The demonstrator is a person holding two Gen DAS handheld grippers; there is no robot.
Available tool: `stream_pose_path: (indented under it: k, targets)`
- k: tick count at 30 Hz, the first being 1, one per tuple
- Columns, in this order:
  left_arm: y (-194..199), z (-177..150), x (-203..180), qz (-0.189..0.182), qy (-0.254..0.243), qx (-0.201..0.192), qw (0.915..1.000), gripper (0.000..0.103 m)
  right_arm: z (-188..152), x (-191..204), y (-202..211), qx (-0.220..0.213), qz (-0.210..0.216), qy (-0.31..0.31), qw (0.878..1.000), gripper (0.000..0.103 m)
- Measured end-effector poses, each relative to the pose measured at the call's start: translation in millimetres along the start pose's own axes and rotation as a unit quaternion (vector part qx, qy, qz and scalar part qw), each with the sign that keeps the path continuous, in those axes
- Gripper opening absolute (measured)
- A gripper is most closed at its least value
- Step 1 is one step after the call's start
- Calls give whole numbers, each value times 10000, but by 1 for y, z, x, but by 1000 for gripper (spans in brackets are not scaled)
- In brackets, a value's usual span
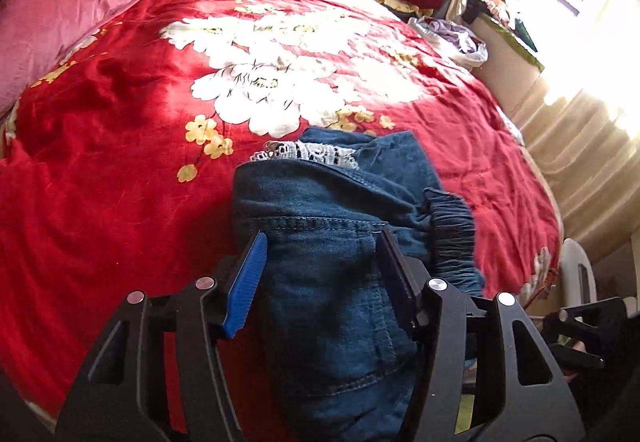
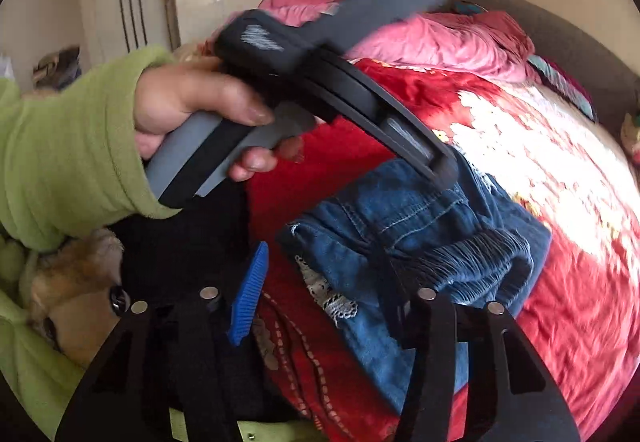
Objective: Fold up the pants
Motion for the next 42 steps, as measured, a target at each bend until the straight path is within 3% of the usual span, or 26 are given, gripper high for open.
stream_pose_path:
  k: [3, 7, 8, 9, 12, 14, 20, 33, 35, 42]
  targets:
    - [-12, -7, 13, 158, 45, 126, 9998, 49, -3, 6, -15, 166, -95, 492, 9986, 46]
    - [-14, -9, 19, 102, 154, 141, 9997, 51, -4, 3, -36, 320, -316, 1030, 9937, 40]
    - [-15, -9, 20, 100, 166, 148, 9997, 51, -5, 1, -43, 386, -340, 1067, 9930, 34]
    - [-15, -9, 20, 89, 178, 156, 9997, 51, -8, 1, -47, 457, -209, 1016, 9935, 15]
    - [-16, -10, 22, 29, 264, 173, 9995, 51, -15, 12, -43, 666, 229, 924, 9932, 6]
    - [-16, -9, 22, 1, 280, 167, 9995, 51, -19, 19, -31, 651, 484, 765, 9938, 6]
    - [-17, -10, 21, -12, 312, 103, 9995, 52, -52, 9, -46, 800, 299, 377, 9956, 6]
    - [-12, -11, 19, 206, 101, -9, 9997, 57, -43, 3, -8, 424, 274, -276, 9983, 24]
    - [-12, -12, 20, 294, 75, -2, 9995, 64, -38, 6, -1, 312, 298, -342, 9985, 25]
    - [-11, -13, 22, 309, 102, -5, 9995, 64, -26, -18, 7, -53, 162, -834, 9964, 26]
Point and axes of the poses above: each gripper's, at about its wrist camera, not at the fingertips, and y roughly against the way its jaws point, x to its left, z to its top, the point moved 8 cm from there along -y, roughly the way its jaws point, and after that the axes turned 14 degrees about -x, right-handed, at the moved point
